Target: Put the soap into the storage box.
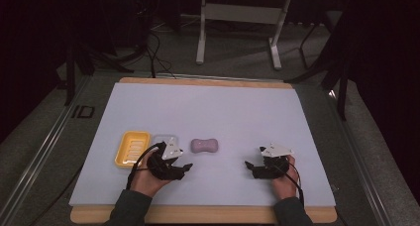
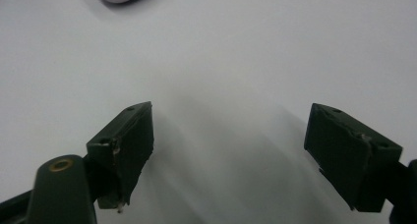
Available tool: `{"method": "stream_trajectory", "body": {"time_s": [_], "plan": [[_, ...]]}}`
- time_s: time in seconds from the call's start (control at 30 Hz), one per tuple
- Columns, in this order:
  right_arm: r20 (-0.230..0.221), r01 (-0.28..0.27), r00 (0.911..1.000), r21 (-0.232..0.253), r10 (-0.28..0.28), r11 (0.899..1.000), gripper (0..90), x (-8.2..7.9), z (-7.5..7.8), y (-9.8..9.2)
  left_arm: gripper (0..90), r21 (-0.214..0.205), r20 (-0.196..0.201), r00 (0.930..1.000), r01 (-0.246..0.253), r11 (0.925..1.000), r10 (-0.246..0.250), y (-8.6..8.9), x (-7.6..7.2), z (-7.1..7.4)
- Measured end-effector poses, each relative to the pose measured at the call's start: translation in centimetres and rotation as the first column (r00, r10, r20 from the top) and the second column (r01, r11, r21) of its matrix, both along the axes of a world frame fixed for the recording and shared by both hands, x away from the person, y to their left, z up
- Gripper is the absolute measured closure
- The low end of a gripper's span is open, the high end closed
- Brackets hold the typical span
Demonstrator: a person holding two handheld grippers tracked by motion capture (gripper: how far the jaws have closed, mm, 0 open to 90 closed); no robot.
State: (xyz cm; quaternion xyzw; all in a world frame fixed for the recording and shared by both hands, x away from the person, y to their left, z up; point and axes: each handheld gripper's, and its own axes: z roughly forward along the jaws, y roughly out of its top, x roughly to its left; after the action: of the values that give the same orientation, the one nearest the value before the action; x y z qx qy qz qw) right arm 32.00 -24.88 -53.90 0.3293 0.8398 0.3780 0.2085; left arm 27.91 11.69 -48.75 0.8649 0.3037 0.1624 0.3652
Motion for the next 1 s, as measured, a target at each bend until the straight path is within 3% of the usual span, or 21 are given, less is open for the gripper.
{"method": "stream_trajectory", "body": {"time_s": [0.2,0.47,0.6,0.7,1.0], "plan": [[-0.006,-0.011,0.9999,0.058,0.011,0.998,18.6,0.1,0.1,-0.6,40.9,-0.005,-0.001,1.0000,0.007,1.0000,-0.007,0.2,-0.1,0.0],[0.009,-0.021,0.9998,0.039,0.020,0.999,23.4,-0.1,0.1,-0.4,41.0,0.006,-0.012,0.9999,0.010,0.9999,-0.010,0.2,0.4,-0.4],[0.021,-0.023,0.9995,0.061,0.022,0.998,23.4,-0.2,0.2,-0.6,41.1,0.012,-0.017,0.9997,0.020,0.9997,-0.020,0.1,0.6,-0.4],[0.027,-0.019,0.9995,0.086,0.017,0.996,23.4,-0.3,0.2,-0.8,41.1,-0.010,-0.020,0.9994,0.028,0.9995,-0.029,0.1,0.7,-0.4],[0.031,-0.035,0.9990,0.088,0.033,0.996,25.3,-0.3,0.2,-0.8,40.8,0.019,-0.029,0.9967,0.076,0.9969,-0.075,-0.5,1.2,-0.2]]}}
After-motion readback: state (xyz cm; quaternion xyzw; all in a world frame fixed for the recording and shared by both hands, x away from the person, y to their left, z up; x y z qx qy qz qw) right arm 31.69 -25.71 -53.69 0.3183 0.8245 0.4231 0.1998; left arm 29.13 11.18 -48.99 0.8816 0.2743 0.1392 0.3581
